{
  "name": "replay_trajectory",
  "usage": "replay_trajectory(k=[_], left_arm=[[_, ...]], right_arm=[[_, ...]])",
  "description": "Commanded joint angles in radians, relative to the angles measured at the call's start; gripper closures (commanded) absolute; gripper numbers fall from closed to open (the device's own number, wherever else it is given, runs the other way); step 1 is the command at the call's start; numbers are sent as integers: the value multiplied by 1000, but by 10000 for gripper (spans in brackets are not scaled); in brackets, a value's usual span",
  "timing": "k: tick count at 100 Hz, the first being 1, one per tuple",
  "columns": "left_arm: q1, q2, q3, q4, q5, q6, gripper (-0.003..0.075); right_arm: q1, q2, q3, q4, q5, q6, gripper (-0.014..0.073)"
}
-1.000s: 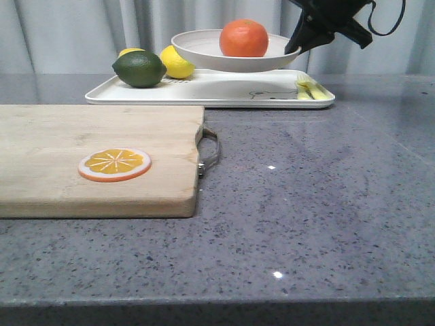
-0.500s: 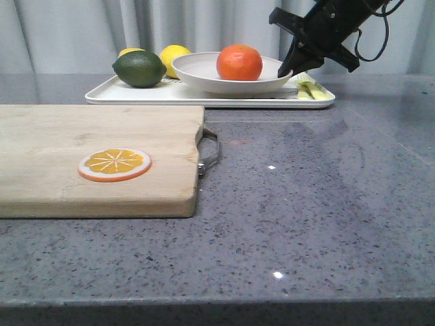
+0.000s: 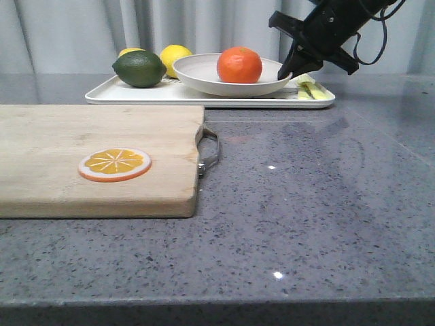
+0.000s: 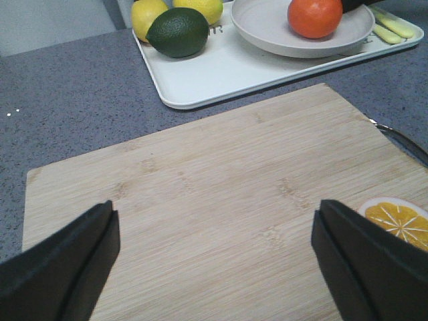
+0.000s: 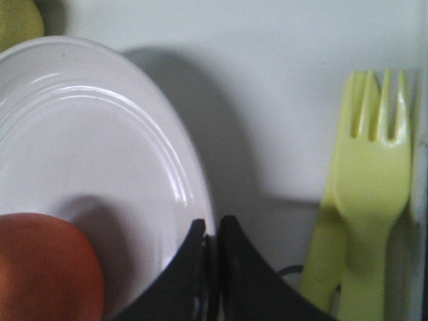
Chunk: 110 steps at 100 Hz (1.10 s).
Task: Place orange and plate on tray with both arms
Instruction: 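Lower the plate with the orange onto the white tray with the right gripper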
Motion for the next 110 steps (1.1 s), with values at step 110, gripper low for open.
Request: replay_trajectory(k=[110], left_arm=[[6,-3,-25,-13,-78,-9,153]], right_arm=[[-3,-55,-38,52,-43,-9,649]])
